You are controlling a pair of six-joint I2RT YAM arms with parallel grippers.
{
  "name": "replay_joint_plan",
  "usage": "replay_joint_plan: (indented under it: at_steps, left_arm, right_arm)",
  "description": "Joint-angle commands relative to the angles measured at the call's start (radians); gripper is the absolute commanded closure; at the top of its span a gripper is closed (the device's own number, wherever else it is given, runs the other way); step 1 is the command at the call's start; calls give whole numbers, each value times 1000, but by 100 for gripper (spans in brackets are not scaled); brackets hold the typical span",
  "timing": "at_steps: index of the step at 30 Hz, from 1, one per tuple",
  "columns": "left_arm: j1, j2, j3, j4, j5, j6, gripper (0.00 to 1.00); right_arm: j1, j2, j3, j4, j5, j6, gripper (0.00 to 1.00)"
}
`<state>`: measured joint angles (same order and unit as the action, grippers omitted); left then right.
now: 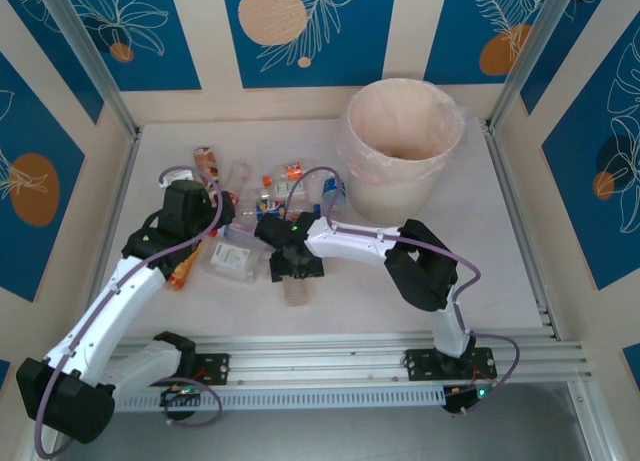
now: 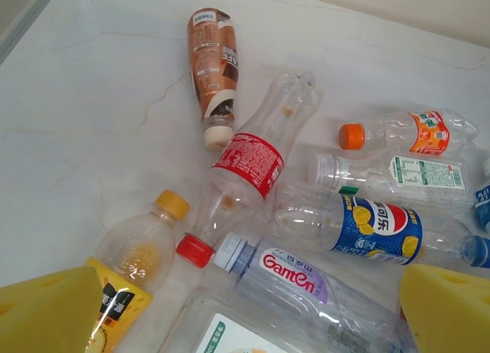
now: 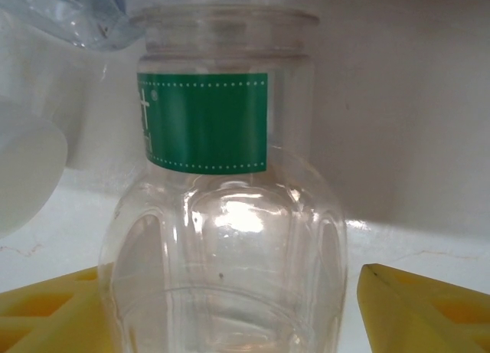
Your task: Put the plastic bottles in the bin
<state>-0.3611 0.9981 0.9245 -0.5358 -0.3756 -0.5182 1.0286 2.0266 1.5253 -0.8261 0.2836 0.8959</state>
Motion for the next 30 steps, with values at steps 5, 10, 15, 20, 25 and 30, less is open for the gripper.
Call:
replay_joint_plan:
  at_steps: [5, 10, 15, 20, 25, 30]
  left_arm:
    - [5, 7, 4, 8, -18, -2, 0]
    - [5, 5, 5, 5, -17, 1, 0]
    - [4, 5, 12, 2, -16, 5, 1]
    - [5, 6, 19, 0, -21, 10, 1]
    - [5, 7, 20, 5, -18, 8, 0]
    - [4, 10, 23, 8, -13, 5, 1]
  right_arm:
    - [-8, 70, 11, -55, -29, -25, 28]
    - [0, 70, 3, -64, -30, -26, 37]
    - [15, 47, 13, -99, -1, -25, 46]
    - [37, -11, 10, -134, 22, -37, 52]
    - [66, -84, 6, -176, 55, -74, 53]
    - [79, -173, 16, -207, 74, -119, 64]
